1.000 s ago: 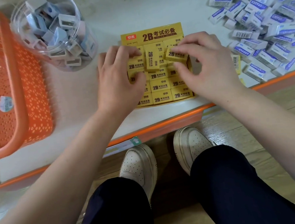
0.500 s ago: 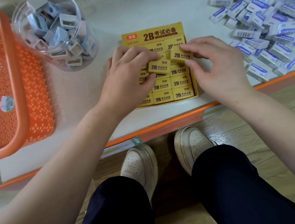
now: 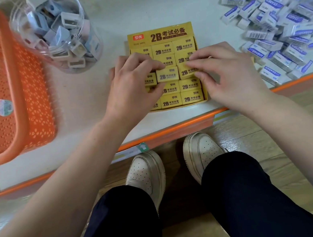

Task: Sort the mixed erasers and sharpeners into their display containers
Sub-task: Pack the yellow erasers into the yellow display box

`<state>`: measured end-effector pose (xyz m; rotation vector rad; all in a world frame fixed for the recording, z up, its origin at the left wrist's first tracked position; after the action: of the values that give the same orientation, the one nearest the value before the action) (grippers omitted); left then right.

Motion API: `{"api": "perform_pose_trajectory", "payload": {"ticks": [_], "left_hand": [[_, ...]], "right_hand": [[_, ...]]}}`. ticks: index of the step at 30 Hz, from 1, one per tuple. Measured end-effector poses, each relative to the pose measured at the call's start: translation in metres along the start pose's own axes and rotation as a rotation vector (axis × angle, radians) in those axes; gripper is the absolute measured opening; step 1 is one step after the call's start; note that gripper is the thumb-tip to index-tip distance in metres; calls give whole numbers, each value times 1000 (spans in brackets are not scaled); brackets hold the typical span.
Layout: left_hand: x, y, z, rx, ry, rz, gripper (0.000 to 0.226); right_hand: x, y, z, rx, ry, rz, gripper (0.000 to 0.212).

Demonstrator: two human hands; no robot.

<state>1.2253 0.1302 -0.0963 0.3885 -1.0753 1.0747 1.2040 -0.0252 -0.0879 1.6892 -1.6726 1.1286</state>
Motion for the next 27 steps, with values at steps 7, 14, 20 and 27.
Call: {"api": "perform_pose_trajectory", "payload": {"ticks": [7,14,20,27], "left_hand": [[8,5,-12,5,95,-20,43],[8,11,-14,20,50,57,33],[14,4,-19,45,78,58,34],[11,-6,-14,48,51,22,44]], "right_hand": [[4,-1,4,-54,-58,7,10],[0,0,0,-57,-65,36,10],[-1,-3,4,-106,-109,38,12],[1,-2,2,-89,-82,44,12]]}}
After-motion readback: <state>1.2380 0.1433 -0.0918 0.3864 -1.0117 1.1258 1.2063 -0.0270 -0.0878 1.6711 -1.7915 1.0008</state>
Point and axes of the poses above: each hand's wrist, its own y-axis away from the middle knuckle, its own x-axis out of the back of the hand, z = x × y, the point moved 9 cm from there along -y, towards the middle knuckle, and after that the axes turned 10 degrees about -x, right-handed, at the moved point
